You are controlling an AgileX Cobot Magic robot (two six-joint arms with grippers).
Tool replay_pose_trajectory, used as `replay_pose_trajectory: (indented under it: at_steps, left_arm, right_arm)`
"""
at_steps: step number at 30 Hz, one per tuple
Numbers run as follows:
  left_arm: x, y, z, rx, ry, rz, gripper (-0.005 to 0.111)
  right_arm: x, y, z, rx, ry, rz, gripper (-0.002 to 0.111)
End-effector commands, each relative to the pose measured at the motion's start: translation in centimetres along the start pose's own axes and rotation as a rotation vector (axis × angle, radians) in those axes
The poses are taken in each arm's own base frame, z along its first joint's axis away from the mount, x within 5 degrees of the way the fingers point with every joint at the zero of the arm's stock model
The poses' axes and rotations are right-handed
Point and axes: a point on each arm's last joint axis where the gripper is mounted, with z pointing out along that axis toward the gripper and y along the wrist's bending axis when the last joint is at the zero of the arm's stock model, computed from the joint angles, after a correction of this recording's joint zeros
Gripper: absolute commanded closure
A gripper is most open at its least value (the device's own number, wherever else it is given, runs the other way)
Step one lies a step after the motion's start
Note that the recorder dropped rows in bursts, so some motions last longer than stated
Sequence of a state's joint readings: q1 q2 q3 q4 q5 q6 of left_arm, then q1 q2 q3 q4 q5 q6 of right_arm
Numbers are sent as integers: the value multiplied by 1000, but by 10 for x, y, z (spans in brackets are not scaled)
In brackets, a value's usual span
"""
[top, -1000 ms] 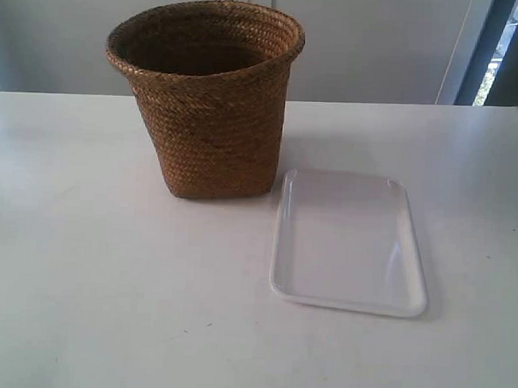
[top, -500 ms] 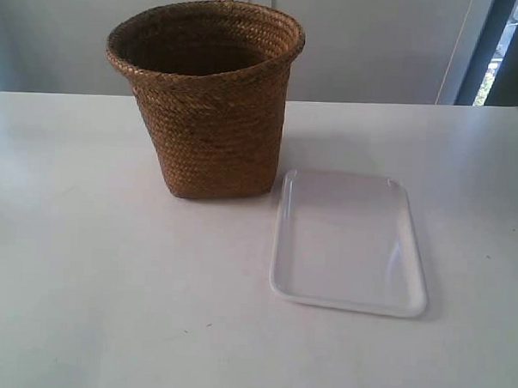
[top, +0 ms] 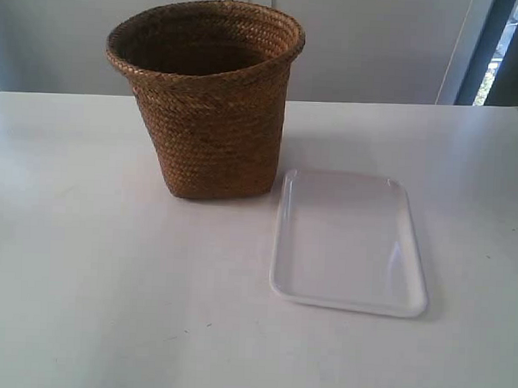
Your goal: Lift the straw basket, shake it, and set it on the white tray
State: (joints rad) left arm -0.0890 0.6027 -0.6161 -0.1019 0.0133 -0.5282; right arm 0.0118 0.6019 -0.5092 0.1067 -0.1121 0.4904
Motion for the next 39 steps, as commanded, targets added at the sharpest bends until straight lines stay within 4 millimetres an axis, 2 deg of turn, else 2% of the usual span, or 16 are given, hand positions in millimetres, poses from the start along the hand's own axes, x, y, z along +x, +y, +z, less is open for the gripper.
replay_pose_trajectory:
  at_steps: [1,8,14,18,21,25,27,28,30,33,35,39]
  left_arm:
    - [-20,-13,10,1,22,109,107]
    - [-22,-15,11,-3,42,171,107]
    - [-14,-11,10,-33,138,182,107]
    - [-18,-11,16,-33,98,313,107]
    - [-31,-13,32,-62,85,299,107]
    - [-50,-16,63,-118,147,261,107]
    - [-59,-15,84,-150,192,254,107]
    - [-69,-14,104,-183,241,249,107]
    - [-74,-11,126,-216,318,242,107]
    - [-71,-6,159,-254,485,251,107]
    - [-67,-6,177,-224,581,244,107]
    - [-67,-14,200,-140,692,244,107]
  right_arm:
    - [-20,15,13,1,29,-83,108]
    - [-19,16,11,25,85,-103,108]
    - [-15,14,7,49,139,-107,108]
    - [-20,16,14,20,78,-161,108]
    - [-27,21,39,7,38,-165,108]
    - [-33,26,82,47,123,-166,108]
    - [-34,28,107,75,185,-166,108]
    - [-35,30,130,96,237,-179,108]
    - [-33,30,156,122,318,-225,108]
    - [-23,26,193,170,469,-263,108]
    - [-17,25,213,193,550,-229,108]
    - [-14,33,233,135,642,-227,108]
